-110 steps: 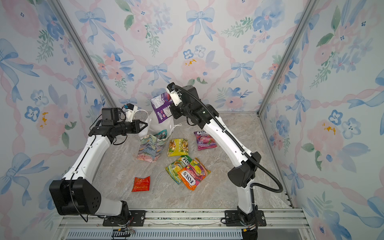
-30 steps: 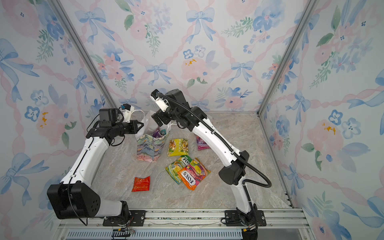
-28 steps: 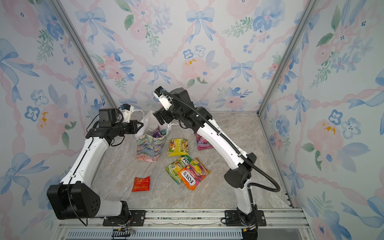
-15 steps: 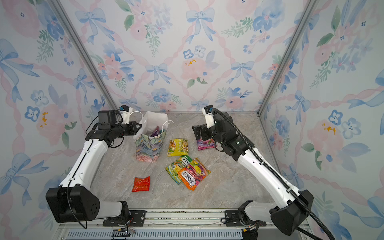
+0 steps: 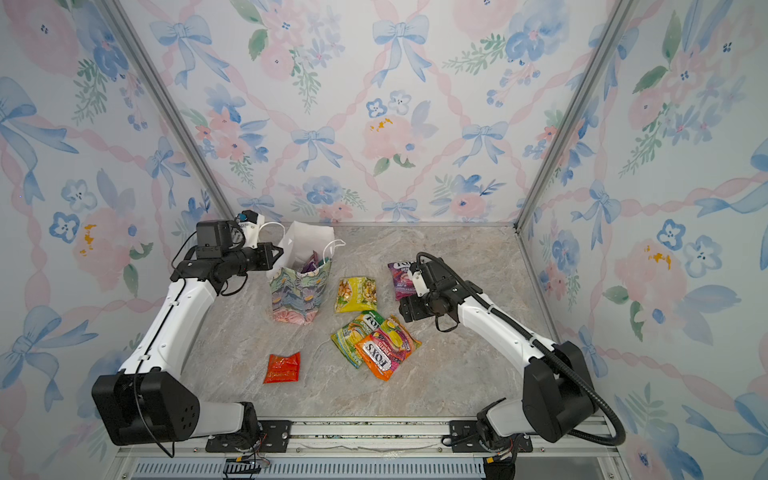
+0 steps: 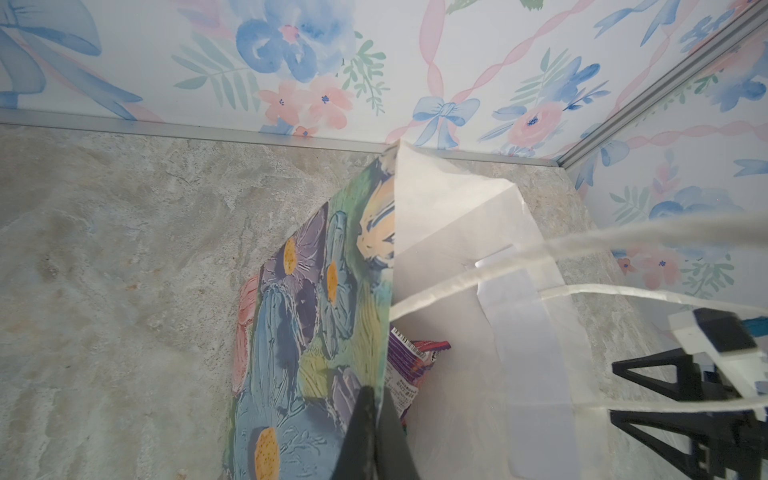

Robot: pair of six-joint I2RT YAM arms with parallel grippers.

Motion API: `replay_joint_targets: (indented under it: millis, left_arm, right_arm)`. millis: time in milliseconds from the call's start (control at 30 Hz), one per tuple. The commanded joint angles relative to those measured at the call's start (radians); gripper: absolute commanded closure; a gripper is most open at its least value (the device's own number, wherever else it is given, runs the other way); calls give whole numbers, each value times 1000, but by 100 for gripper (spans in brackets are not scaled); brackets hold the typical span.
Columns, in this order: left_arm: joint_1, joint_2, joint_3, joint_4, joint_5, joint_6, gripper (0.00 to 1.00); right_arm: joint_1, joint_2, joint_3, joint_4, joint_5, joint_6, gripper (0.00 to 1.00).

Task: Place the snacks into the paper bag
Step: 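Withdraw the right gripper from the bag toward the orange Fox's fruits packet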

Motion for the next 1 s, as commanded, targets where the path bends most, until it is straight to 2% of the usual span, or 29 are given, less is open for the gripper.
replay_joint_targets:
  millis: [0, 167, 333, 967]
  left_arm:
    - [8, -9, -21, -11, -11, 7, 100]
    - [7, -8, -22, -11, -10, 7, 100]
    - [9, -8, -22, -10, -11, 7, 100]
    - [9, -4, -22, -12, -5, 7, 100]
  right_arm:
    - [-4, 74, 23, 5, -90, -13, 17]
    - [7, 162, 35, 34, -111, -22, 21]
    - [26, 208, 14, 65, -120, -26, 22]
    - [93, 208, -106, 172, -172, 36, 23]
